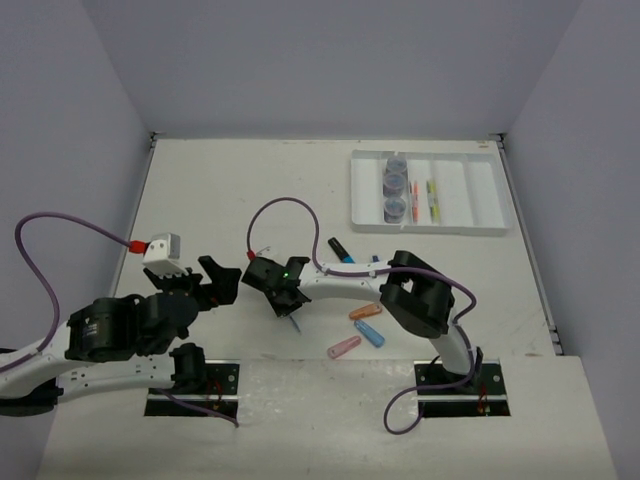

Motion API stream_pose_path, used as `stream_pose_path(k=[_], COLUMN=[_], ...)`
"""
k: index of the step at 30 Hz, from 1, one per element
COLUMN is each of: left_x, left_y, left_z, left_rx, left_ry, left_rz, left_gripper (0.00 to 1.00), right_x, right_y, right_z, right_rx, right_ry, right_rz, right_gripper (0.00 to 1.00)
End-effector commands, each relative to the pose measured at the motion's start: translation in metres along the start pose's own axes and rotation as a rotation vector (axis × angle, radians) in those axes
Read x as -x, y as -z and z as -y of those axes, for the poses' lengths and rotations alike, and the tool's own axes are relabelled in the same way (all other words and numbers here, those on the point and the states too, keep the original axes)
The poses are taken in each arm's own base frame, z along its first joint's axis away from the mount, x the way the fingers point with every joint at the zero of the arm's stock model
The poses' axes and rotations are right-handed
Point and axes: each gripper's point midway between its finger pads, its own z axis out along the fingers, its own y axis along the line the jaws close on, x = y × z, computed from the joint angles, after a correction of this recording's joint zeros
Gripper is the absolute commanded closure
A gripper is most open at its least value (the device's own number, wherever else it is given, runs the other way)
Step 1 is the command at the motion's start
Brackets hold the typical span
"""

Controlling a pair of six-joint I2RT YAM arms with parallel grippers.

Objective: Sort the stationery into containers
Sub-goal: Pick up the pen from the center of the board, then close the pen cap on the pen.

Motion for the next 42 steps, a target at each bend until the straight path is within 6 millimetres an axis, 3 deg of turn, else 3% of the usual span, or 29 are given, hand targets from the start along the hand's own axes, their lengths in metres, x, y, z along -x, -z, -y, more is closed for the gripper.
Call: stream_pose_path(k=[1,2,6,7,9,12,14,17,20,22,26,29,33,36,41,42], left_x=[0.01,0.009,0.002,0.001,-0.008,-0.033,-0.054,-0.084,-0.116,-0.152,-0.205,-0.216,-0.206,-0.198,-0.208,-0.206], left_y=[0.0,0.0,-0.002,-0.002,-0.005,-0.011,-0.013,-0.02,-0.028,-0.037,-0.04,-0.039,-0.036,-0.033,-0.026,-0.027], left_z=[0.001,0.001,0.005,0.007,0.013,0.028,0.038,0.037,0.031,0.036,0.039,0.031,0.021,0.02,0.033,0.026], left_rx=[-0.009,-0.01,-0.012,-0.015,-0.01,-0.002,-0.012,0.083,0.154,0.101,-0.011,-0.011,0.036,0.033,-0.087,-0.035], left_ry=[0.019,0.019,-0.006,-0.007,-0.042,-0.116,-0.169,-0.196,-0.16,-0.247,-0.419,-0.455,-0.411,-0.355,-0.384,-0.366], left_rz=[0.042,0.04,0.016,0.009,-0.027,-0.129,-0.217,-0.306,-0.364,-0.444,-0.6,-0.637,-0.608,-0.579,-0.636,-0.627], left_gripper=[0.0,0.0,0.0,0.0,0.0,0.0,0.0,0.0,0.0,0.02,0.1,0.14,0.16,0.32,0.3,0.3], right_x=[-0.013,-0.012,0.009,0.018,0.041,0.049,0.043,0.024,0.001,-0.006,-0.013,-0.017,-0.019,-0.018,-0.019,-0.019], right_y=[-0.006,-0.004,0.036,0.052,0.113,0.157,0.18,0.195,0.206,0.219,0.223,0.218,0.211,0.206,0.204,0.205], right_z=[-0.001,-0.001,0.001,0.004,0.02,0.067,0.118,0.175,0.212,0.22,0.226,0.224,0.223,0.221,0.222,0.222], right_rx=[-0.027,-0.024,0.014,0.021,0.044,-0.023,-0.075,-0.129,-0.163,-0.155,-0.155,-0.153,-0.156,-0.15,-0.153,-0.149], right_ry=[0.0,-0.004,-0.03,-0.04,-0.074,-0.143,-0.238,-0.355,-0.421,-0.434,-0.405,-0.384,-0.37,-0.352,-0.33,-0.324], right_rz=[-0.032,-0.024,0.074,0.115,0.247,0.358,0.404,0.445,0.49,0.535,0.548,0.531,0.514,0.513,0.51,0.512], right_gripper=[0.91,1.0,1.0,1.0,1.0,1.0,1.0,1.0,1.0,1.0,1.0,1.0,1.0,1.0,1.0,1.0])
